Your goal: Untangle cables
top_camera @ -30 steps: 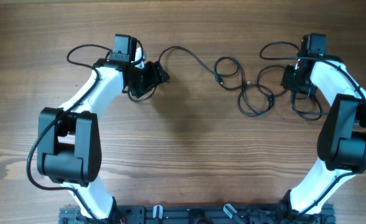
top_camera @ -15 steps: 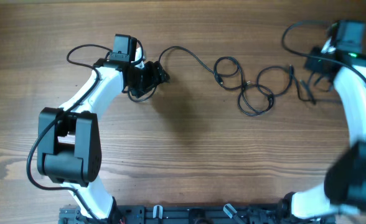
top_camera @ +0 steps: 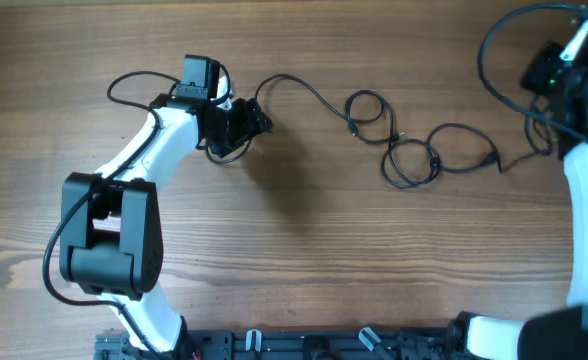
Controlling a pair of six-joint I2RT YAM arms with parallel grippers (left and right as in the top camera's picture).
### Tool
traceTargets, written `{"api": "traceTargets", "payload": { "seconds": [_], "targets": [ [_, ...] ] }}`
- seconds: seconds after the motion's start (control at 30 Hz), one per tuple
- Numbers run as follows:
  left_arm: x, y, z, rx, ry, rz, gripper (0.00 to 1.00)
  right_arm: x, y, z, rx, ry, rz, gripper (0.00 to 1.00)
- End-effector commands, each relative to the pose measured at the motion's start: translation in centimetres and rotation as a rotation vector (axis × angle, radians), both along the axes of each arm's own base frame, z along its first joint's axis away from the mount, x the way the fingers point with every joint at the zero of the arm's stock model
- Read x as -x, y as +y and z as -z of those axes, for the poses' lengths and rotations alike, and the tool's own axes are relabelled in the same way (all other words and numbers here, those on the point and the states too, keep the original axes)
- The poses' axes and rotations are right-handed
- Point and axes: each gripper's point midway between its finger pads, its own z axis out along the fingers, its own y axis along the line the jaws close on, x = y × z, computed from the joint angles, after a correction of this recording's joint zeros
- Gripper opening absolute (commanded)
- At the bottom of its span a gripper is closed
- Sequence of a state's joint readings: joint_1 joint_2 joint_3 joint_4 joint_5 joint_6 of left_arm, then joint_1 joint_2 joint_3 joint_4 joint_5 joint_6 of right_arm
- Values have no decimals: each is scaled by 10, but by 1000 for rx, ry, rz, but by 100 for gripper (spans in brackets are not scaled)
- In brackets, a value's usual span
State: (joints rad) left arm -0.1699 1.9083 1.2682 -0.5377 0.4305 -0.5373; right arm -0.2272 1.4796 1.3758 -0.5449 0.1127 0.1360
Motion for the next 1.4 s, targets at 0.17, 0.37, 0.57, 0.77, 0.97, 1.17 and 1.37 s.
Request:
{"api": "traceTargets", "payload": {
  "seconds": [0.17, 0.37, 0.57, 0.77, 0.97, 1.17, 1.37],
  "targets": [
    [-4, 1, -1, -12, -13, -1, 78, 2, 11, 148, -128, 408, -66, 100],
    [-4, 1, -1, -12, -13, -1, 78, 34, 18, 204, -189, 640, -61, 100],
    [-4, 1, -1, -12, -13, 0, 78, 54, 18, 189, -222, 735, -27, 100],
    [-5, 3, 0, -23, -15, -5, 78, 75, 19, 118, -254, 828, -9, 100],
    [-3, 16, 7, -102, -2, -33, 81, 62, 55, 87, -439, 736, -123, 100],
    [11, 18, 12, -114, 63, -29, 85, 58, 105, 84, -928, 698, 44, 100],
    [16, 19, 14, -118, 83, -29, 86, 85, 40, 101, -971, 671, 781, 100]
  ]
}}
